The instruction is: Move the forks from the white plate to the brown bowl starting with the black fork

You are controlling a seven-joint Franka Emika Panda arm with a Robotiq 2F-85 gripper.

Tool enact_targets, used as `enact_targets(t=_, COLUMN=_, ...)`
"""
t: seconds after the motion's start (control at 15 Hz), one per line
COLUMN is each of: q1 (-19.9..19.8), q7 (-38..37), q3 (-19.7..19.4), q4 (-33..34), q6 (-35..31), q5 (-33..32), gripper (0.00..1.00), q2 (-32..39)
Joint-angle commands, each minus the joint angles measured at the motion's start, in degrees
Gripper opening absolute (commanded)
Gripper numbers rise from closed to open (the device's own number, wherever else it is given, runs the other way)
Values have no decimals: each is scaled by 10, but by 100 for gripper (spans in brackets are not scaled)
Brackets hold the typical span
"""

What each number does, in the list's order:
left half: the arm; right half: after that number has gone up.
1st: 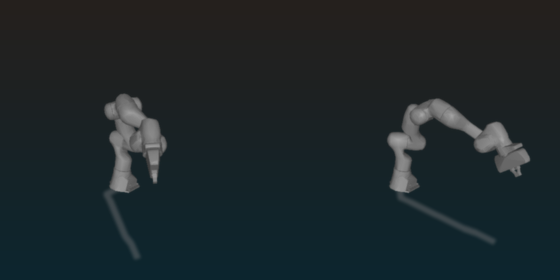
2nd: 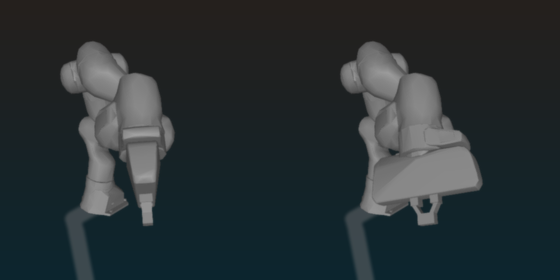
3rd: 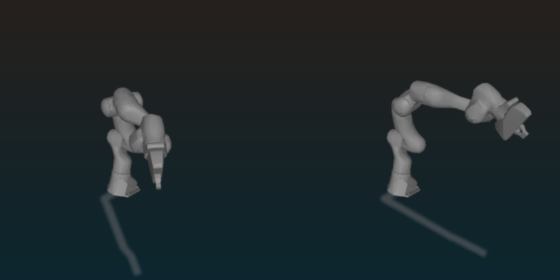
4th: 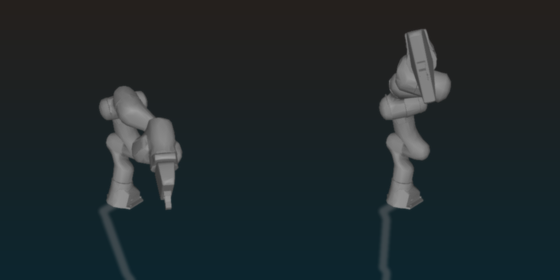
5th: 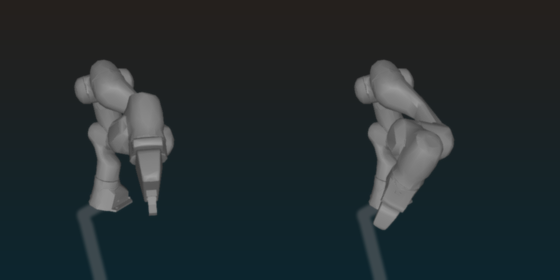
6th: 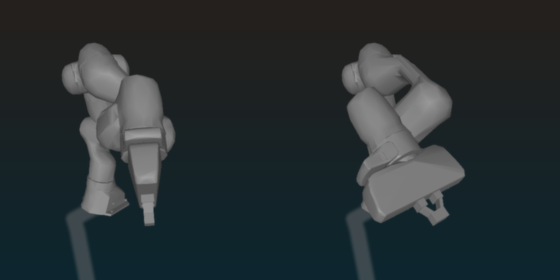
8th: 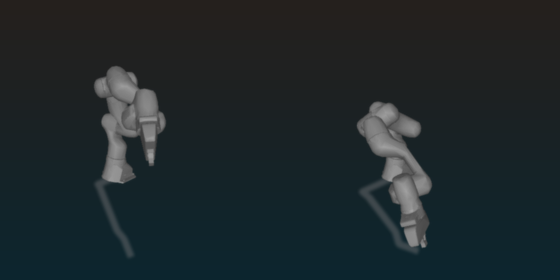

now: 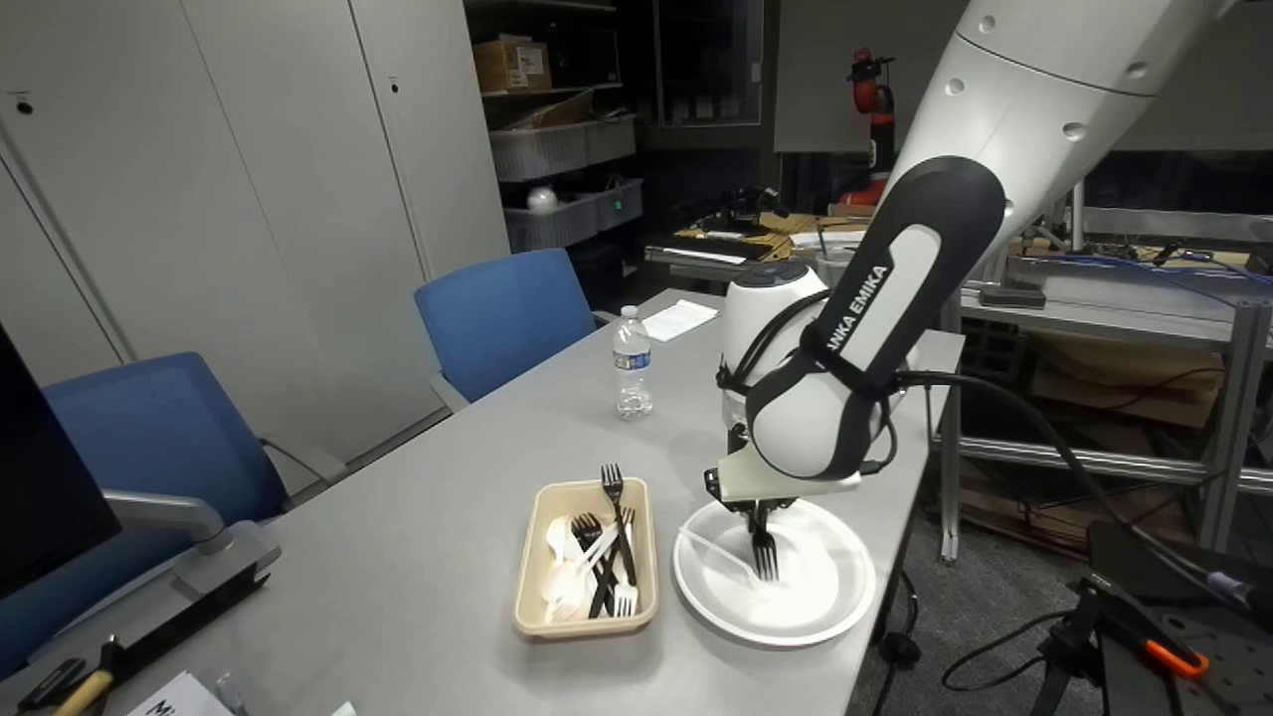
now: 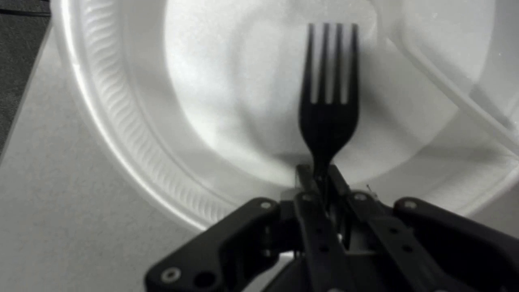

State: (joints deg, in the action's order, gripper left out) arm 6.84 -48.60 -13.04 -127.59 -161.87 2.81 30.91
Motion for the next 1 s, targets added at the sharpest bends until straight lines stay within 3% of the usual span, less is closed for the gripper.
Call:
enact_targets(t=0.0, q1=-2, q7=13, q3=-3, q4=6, q6=6, q5=7, gripper=0, q2=-2)
enact_targets(t=0.47, q1=24, q7=18, q3=-15, q4=-19, q6=-2, q5=-19, gripper=2, q2=-50)
enact_targets(t=0.93, q1=97, q7=-19, q3=-41, q4=-3, q6=-1, q5=-98, gripper=2, q2=-88)
